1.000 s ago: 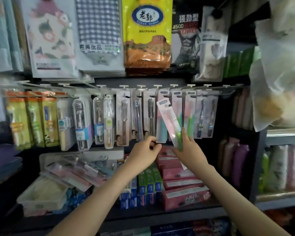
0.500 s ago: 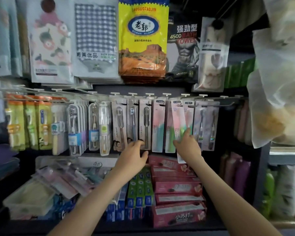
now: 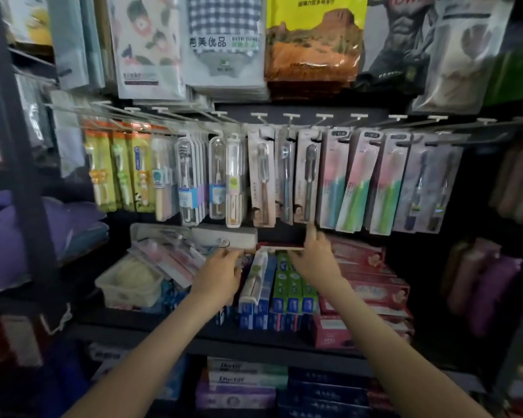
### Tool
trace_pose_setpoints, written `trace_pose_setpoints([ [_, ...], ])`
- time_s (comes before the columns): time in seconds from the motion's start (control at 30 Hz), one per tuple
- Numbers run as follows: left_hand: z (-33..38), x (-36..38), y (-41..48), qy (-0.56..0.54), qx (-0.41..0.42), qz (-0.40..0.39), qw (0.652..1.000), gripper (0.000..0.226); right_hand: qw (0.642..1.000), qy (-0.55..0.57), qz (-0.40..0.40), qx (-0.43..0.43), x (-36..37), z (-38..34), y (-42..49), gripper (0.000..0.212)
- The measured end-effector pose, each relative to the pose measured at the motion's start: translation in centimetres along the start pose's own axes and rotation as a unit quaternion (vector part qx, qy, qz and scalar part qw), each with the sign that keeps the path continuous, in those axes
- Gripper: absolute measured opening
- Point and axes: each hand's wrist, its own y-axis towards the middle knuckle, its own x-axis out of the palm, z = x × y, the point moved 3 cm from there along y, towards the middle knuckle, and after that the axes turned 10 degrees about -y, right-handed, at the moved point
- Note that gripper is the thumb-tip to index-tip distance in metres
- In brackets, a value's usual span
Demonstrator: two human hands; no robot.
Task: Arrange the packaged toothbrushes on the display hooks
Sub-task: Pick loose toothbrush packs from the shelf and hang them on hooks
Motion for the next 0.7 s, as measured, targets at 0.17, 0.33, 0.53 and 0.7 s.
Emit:
trace_pose_setpoints([
  [0.17, -4.6, 0.1, -2.5, 0.035, 0.005, -0.044, 0.998, 0.044, 0.977, 0.039, -0.212, -0.001, 9.1, -4.8, -2.5, 0.091],
  [0.33, -7.9, -0.6, -3.4, 0.037, 0.024, -0.085, 0.995, 0.046, 0.964, 0.040, -0.260, 0.044, 11.9, -5.8, -3.0, 0.090],
  [0.53, -8.4, -0.8, -3.5, -0.035, 0.037, -0.104, 0.993, 0.046, 0.978, 0.058, -0.161, 0.120, 9.6, -5.9, -3.8, 0.039],
  [0.7, -6.5, -1.0, -2.7, -0.156, 0.035, -0.053, 0.986, 0.032, 0.916, 0.280, -0.120, 0.262, 7.4, -4.1, -5.0, 0.016],
])
